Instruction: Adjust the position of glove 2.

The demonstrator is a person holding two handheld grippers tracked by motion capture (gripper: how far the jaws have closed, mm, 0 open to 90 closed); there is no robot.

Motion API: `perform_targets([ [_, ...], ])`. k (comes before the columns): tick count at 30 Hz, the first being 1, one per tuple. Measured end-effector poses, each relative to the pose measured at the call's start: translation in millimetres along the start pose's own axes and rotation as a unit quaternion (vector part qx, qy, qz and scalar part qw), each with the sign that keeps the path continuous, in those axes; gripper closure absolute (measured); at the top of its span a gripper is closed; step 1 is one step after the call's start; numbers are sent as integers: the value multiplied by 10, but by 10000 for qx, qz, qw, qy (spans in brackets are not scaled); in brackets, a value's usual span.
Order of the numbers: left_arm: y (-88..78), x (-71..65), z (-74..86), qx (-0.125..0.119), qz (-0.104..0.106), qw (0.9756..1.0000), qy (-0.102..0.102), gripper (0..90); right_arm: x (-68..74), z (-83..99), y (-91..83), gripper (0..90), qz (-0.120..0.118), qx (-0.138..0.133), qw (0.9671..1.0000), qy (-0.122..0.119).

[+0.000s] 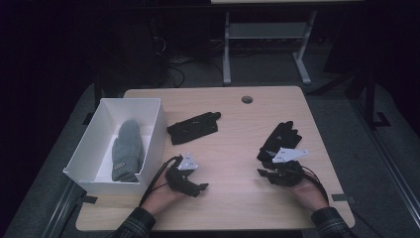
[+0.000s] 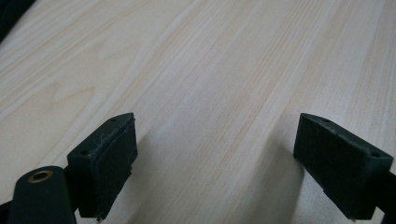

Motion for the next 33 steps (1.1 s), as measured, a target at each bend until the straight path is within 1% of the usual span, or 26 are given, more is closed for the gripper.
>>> perform_targets([
  [1,1,6,3,-70,22,10000,10,127,-28,-10,-16,752,34,10,10000,32],
  [4,4,11,0,-96,13,10000,3,128,-164,-11,-46,884,163,145,9997,79],
  [5,4,14,-1,-100,-2,9999,-11,128,-210,-9,-54,900,191,158,9996,114],
  [10,2,24,-3,-91,-50,9999,-45,128,-446,26,-73,900,398,174,9989,201],
  [12,1,24,-4,-89,-52,9999,-57,128,-542,42,-88,900,475,188,9983,275],
  [13,1,25,-3,-91,-61,9999,-67,128,-585,42,-91,900,512,159,9981,289],
  [15,1,27,-3,-93,-66,9999,-64,127,-701,45,-102,900,580,103,9975,396],
  [17,-1,30,-1,-80,-71,9999,-48,128,-780,56,-87,900,609,74,9970,479],
  [21,-4,31,1,-79,-75,9999,-40,128,-866,111,-3,900,613,199,9966,516],
  [24,-10,32,7,-60,-85,9999,-51,128,-876,147,45,900,589,314,9963,538],
  [27,-11,33,8,-53,-87,9999,-40,128,-881,210,96,900,610,513,9959,426],
  [31,-17,30,14,-58,-104,9999,-67,128,-883,226,111,900,548,534,9961,449],
  [33,-16,32,14,-61,-103,9999,-64,128,-852,225,126,900,466,541,9965,435],
])
Point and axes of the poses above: each handheld gripper's, and its own axes: y roughly forward along the jaws, z roughly out of its underside, x roughly to its left, the point moved 8 cm from there along y, roughly forward along the jaws, and after that the axes turned 12 degrees about -y, right-handed, at the moved point
